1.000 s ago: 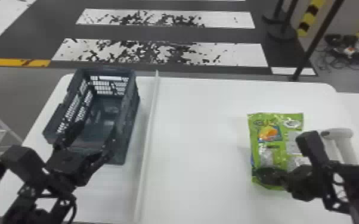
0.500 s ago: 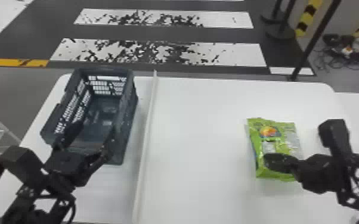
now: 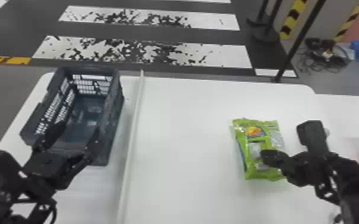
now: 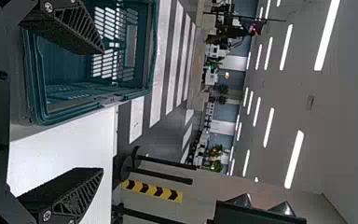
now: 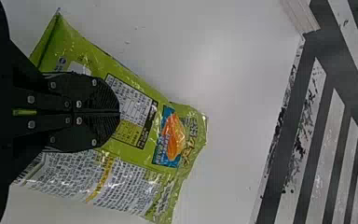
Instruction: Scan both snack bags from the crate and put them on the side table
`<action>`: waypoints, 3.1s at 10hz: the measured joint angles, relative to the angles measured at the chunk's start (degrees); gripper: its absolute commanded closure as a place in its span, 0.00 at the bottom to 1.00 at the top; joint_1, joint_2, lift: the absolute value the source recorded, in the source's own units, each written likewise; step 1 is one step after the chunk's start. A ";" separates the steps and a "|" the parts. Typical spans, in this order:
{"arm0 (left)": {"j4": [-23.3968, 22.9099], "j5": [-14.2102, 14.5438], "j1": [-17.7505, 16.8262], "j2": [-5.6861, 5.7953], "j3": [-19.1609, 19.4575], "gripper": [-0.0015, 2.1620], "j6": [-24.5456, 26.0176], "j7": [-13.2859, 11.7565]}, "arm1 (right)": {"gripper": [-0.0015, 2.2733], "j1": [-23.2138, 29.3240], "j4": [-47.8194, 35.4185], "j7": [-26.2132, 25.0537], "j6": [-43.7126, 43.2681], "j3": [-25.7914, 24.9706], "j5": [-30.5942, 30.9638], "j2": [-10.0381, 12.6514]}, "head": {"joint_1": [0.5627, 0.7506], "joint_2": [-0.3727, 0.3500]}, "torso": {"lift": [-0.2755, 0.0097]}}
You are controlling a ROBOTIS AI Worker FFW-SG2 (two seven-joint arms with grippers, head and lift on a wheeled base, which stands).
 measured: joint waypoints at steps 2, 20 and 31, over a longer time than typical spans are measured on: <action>0.18 0.00 -0.04 -0.02 0.01 0.05 0.00 0.00 | 0.99 -0.77 2.96 0.11 -0.90 0.77 0.95 -0.26 | 0.70 0.40 | 0.66; -0.15 0.06 0.26 -0.35 0.26 0.05 0.00 -0.52 | 0.99 -6.64 8.41 -1.73 -7.30 10.08 0.12 2.89 | 0.70 0.59 | 0.66; 0.54 0.15 -0.02 -0.29 0.33 0.05 0.00 -0.70 | 0.59 -1.37 2.52 -7.91 -5.49 -11.87 -6.14 3.05 | 0.70 0.26 | 0.66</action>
